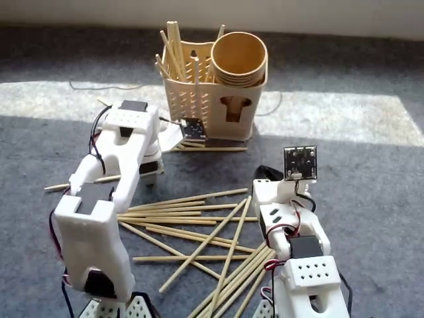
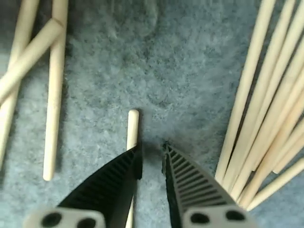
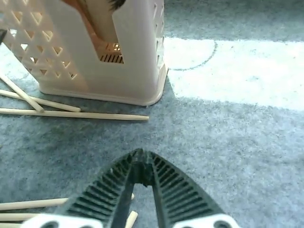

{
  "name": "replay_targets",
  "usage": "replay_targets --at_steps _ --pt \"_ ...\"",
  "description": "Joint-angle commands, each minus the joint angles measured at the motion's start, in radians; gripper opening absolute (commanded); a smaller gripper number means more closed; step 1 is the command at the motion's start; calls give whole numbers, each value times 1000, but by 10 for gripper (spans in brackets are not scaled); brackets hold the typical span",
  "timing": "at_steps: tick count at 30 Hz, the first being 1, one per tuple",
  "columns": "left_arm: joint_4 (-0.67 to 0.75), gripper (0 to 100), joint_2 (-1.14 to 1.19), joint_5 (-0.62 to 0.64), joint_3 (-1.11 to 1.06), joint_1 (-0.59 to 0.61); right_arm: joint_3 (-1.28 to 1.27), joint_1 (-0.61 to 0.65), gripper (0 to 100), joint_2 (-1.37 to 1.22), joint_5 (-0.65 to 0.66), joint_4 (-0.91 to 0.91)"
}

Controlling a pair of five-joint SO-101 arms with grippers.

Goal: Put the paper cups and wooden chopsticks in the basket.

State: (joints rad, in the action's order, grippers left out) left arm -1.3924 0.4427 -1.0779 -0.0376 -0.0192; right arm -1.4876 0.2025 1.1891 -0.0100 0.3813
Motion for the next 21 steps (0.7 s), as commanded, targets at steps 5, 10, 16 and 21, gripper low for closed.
replay_targets --at_steps 5,10,16,21 --pt "-12 30 73 34 71 -21 4 -4 10 10 12 -35" --pt "-71 6 85 37 68 -15 2 -4 10 10 12 -35" --pt "-203 6 -10 35 61 -19 2 -4 10 10 12 -35" --pt "-261 6 -137 37 61 -12 2 -4 10 10 12 -35"
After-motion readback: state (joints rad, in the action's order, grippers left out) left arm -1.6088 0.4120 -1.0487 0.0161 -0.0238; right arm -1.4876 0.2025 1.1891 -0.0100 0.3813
